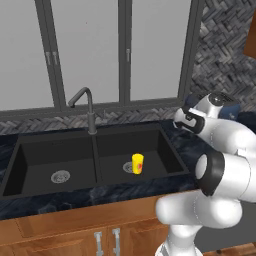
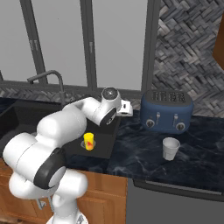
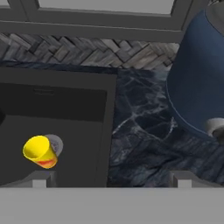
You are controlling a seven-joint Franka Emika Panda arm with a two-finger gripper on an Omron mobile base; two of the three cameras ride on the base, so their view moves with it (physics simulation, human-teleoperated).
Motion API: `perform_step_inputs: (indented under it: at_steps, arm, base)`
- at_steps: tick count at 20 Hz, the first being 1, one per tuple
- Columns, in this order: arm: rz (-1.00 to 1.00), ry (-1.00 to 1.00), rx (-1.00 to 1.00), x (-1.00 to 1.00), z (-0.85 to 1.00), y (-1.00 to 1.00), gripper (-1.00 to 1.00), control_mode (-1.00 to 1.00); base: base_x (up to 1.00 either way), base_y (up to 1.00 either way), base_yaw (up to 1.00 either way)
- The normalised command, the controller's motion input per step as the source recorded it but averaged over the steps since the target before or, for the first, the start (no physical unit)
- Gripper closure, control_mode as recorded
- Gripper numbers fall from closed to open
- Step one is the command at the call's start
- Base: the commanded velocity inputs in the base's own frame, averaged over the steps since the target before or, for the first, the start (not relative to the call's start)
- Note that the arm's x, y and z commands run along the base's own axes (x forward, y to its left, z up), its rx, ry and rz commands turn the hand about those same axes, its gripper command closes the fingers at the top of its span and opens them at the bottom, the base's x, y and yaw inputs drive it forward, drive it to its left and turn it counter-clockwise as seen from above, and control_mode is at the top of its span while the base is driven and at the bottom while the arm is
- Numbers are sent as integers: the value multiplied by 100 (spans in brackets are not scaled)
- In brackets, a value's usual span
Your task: Place the glass cup in the left basin and the cup in the right basin of the sink.
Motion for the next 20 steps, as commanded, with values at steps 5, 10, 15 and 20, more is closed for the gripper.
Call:
perform_step_inputs:
  at_steps: [5,10,15,20]
  arm:
    - [0,4,-8,0,0,-39,-100,-100]
    - [-5,6,-6,-1,0,-34,-100,-100]
    - [-10,6,-1,-11,0,-30,-100,-100]
    - [-9,4,-1,-10,0,-38,-100,-100]
  base:
    - [0,0,0]
    - [0,0,0]
    - [0,0,0]
    - [0,0,0]
